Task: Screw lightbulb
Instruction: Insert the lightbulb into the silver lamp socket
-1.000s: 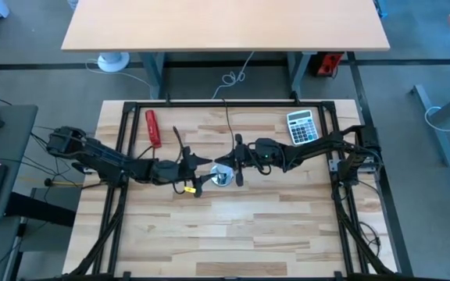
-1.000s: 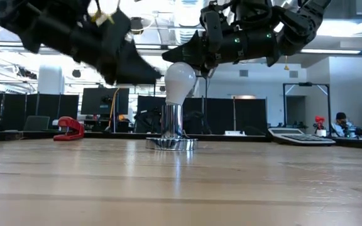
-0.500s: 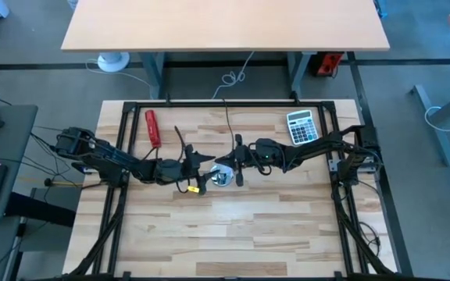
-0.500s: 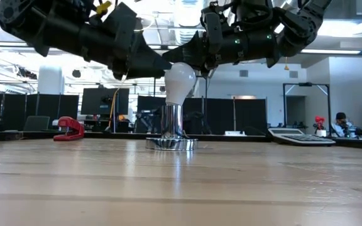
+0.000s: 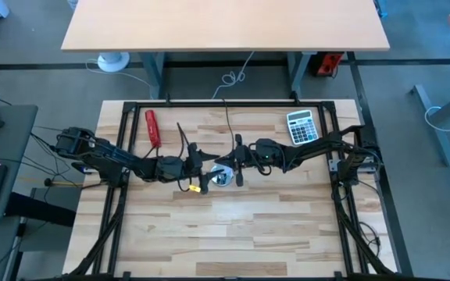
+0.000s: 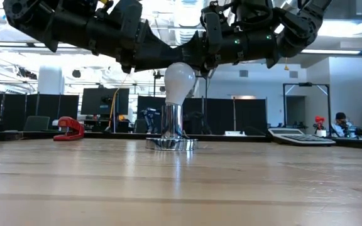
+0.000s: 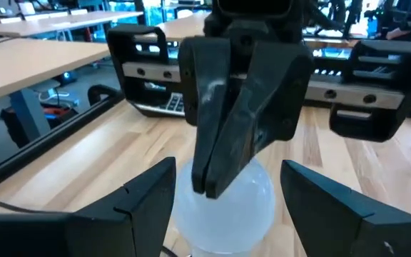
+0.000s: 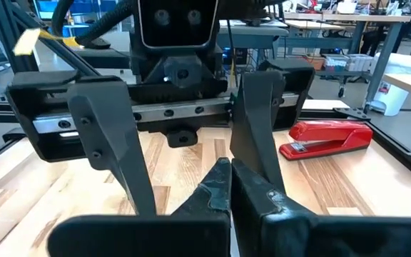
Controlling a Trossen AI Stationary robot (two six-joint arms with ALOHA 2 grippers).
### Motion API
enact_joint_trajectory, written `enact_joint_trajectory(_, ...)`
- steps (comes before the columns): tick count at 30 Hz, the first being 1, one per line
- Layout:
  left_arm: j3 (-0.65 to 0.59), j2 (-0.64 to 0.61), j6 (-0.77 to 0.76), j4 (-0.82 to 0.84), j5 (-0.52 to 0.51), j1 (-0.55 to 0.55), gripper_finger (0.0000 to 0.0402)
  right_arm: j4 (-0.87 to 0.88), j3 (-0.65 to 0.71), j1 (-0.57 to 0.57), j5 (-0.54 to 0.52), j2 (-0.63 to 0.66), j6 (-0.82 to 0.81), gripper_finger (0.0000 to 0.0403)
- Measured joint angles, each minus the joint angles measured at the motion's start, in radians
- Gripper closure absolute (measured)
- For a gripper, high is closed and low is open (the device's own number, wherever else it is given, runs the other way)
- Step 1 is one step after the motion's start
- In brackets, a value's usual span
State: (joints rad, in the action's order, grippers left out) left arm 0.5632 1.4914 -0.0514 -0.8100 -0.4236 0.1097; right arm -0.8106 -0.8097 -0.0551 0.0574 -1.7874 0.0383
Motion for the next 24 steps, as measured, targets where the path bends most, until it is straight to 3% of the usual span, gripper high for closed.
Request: enact_joint_trajectory(24, 0.002, -0.002, -0.077, 0.104, 0.002, -0.020, 0.0162, 0.158, -0.139, -0.006, 0.048, -0.003, 0.069, 0.0397)
